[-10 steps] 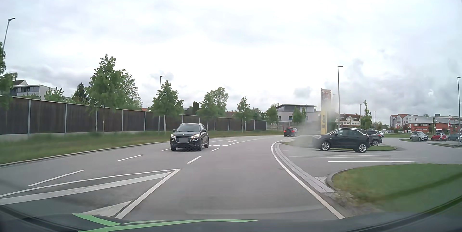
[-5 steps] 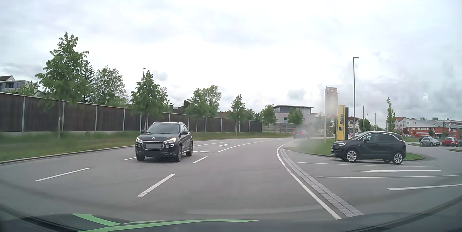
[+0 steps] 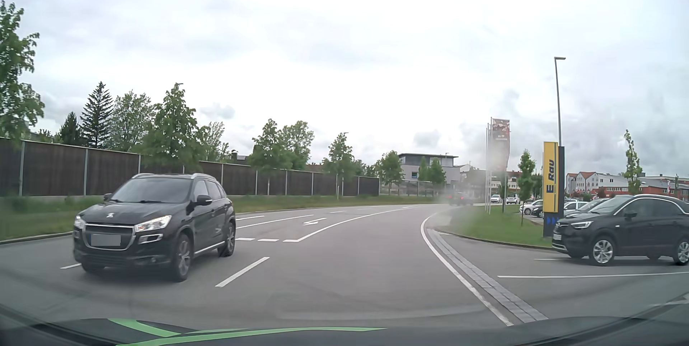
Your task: Follow the waypoints while adhering to traffic rules and regulations
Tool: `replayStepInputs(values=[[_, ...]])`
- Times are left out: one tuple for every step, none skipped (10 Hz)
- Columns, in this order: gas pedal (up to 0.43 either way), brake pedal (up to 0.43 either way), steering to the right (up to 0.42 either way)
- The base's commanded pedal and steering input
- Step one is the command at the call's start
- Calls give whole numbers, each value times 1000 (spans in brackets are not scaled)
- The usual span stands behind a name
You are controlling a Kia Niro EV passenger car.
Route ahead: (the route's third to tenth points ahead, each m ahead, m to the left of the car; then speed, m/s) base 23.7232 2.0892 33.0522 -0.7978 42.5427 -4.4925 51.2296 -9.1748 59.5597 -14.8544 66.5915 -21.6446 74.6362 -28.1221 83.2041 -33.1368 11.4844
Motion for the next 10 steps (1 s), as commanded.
replayStepInputs(values=[[157,0,38],[157,0,39],[157,0,39],[157,0,40],[157,0,41],[157,0,44],[157,0,47],[157,0,50],[157,0,51],[157,0,52]])
